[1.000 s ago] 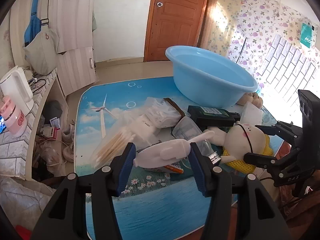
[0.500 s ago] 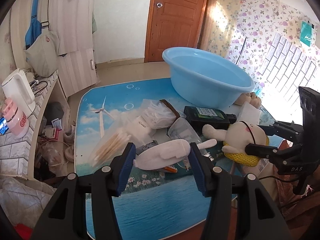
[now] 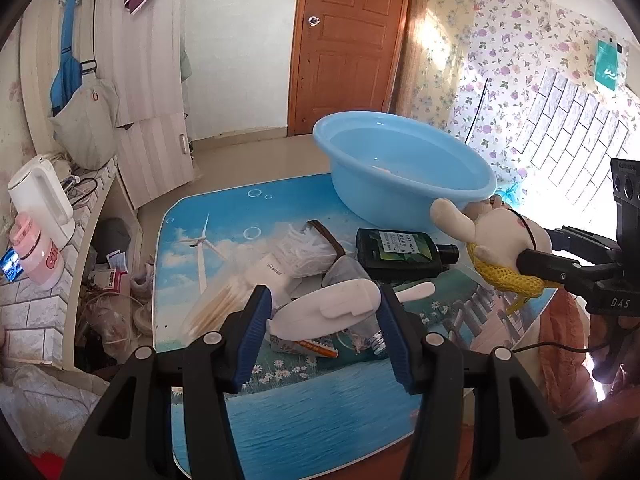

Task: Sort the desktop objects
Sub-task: 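Carry the spoon and plush bunny over the blue basin and release them inside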

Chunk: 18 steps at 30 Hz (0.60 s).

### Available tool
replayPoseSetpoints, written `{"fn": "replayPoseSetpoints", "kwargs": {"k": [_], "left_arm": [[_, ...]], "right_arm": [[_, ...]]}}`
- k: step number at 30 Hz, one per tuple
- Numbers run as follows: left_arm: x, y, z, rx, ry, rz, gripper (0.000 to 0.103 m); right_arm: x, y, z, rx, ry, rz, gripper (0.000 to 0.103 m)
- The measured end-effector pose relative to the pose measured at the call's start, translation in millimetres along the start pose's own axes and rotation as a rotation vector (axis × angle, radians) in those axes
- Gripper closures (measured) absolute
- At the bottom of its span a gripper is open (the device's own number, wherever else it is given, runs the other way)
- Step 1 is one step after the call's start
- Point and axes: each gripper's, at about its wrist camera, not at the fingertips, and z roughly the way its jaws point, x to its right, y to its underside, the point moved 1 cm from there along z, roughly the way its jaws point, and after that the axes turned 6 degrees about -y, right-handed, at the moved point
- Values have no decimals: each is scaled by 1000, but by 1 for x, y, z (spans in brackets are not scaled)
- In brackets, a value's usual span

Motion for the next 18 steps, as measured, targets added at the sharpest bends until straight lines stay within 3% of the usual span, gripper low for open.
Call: {"fn": "replayPoseSetpoints", "kwargs": {"k": [18], "left_arm": [[33, -33, -9, 52, 38, 24, 50]], "right_arm": [[9, -11, -31, 102, -17, 2, 41]]}}
